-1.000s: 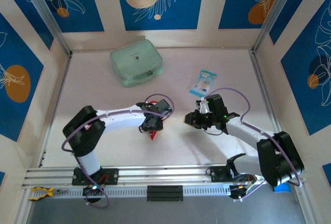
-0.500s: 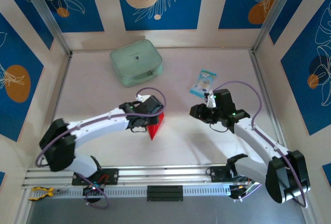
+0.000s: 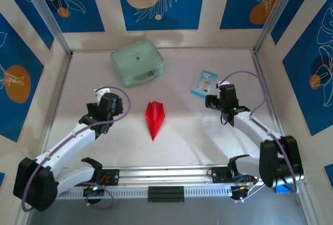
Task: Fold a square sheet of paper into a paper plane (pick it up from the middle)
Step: Reset both arms
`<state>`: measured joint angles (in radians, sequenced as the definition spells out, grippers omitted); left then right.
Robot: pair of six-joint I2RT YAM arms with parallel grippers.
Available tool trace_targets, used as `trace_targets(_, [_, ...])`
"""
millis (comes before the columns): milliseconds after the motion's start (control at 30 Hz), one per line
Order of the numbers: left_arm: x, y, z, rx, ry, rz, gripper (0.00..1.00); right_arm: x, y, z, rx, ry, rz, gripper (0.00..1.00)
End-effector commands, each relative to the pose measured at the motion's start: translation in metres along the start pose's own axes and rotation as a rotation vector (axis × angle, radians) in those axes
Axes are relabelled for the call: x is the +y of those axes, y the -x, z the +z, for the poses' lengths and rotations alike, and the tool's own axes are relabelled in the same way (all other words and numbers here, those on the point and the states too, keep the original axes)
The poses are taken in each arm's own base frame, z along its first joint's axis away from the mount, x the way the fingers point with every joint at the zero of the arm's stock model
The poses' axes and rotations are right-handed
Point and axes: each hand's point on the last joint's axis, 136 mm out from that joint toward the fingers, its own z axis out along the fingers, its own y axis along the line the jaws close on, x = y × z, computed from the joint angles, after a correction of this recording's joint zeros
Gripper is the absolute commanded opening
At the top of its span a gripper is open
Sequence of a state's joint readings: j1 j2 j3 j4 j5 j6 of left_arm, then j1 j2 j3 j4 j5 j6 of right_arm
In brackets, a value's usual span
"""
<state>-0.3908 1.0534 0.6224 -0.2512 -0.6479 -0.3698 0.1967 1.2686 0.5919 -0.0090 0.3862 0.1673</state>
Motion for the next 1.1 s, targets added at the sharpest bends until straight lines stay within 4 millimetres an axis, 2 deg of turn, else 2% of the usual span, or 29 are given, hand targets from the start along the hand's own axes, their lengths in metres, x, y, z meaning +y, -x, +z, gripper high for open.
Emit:
trace_targets(0, [0.019, 0.016, 0.026, -0.044, 0.057, 0.017, 1.00, -0.001, 0.037, 0.009, -0.184, 0.020, -0.079, 0.77])
trace_targets(133, [0.025, 0.010, 0.054, -0.034, 0.094, 0.064, 1.00, 0.003, 0.040, 0.018, -0.271, 0.113, -0.081, 0.77])
trace_targets(233, [0.014, 0.006, 0.068, -0.082, 0.052, 0.085, 1.00, 0.001, 0.051, 0.009, -0.383, 0.210, -0.049, 0.77])
trace_targets(267, [0.012, 0.005, 0.072, -0.098, 0.047, 0.088, 1.00, 0.000, 0.050, 0.006, -0.408, 0.256, -0.023, 0.77])
trace_targets(333, [0.009, 0.007, 0.078, -0.143, 0.039, 0.102, 1.00, -0.003, 0.038, 0.014, -0.436, 0.287, -0.009, 0.77])
trace_targets(400, [0.006, 0.012, 0.081, -0.201, 0.022, 0.089, 1.00, -0.003, 0.037, 0.018, -0.477, 0.297, -0.003, 0.77])
trace_targets(500, [0.001, 0.021, 0.084, -0.256, -0.048, 0.064, 1.00, -0.014, 0.040, 0.031, -0.398, 0.219, 0.042, 0.76])
trace_targets(567, [-0.004, 0.023, 0.086, -0.295, -0.102, 0.065, 1.00, -0.018, 0.040, 0.034, -0.363, 0.180, 0.044, 0.81])
trace_targets(600, [-0.003, 0.021, 0.088, -0.319, -0.116, 0.049, 1.00, -0.017, 0.041, 0.035, -0.377, 0.172, 0.041, 1.00])
trace_targets(633, [-0.004, 0.018, 0.090, -0.342, -0.137, 0.038, 1.00, -0.018, 0.041, 0.035, -0.373, 0.161, 0.038, 0.99])
trace_targets(733, [-0.021, 0.008, 0.092, -0.365, -0.242, 0.076, 1.00, -0.021, 0.040, 0.035, -0.376, 0.125, 0.043, 0.99])
trace_targets(767, [-0.019, 0.010, 0.092, -0.394, -0.231, 0.068, 1.00, -0.023, 0.041, 0.035, -0.383, 0.115, 0.050, 0.99])
trace_targets(867, [-0.012, 0.009, 0.103, -0.315, -0.206, 0.040, 1.00, -0.024, 0.041, 0.035, -0.383, 0.119, 0.052, 0.99])
trace_targets(1067, [-0.014, 0.009, 0.100, -0.330, -0.221, 0.048, 1.00, -0.022, 0.041, 0.035, -0.383, 0.112, 0.040, 0.99])
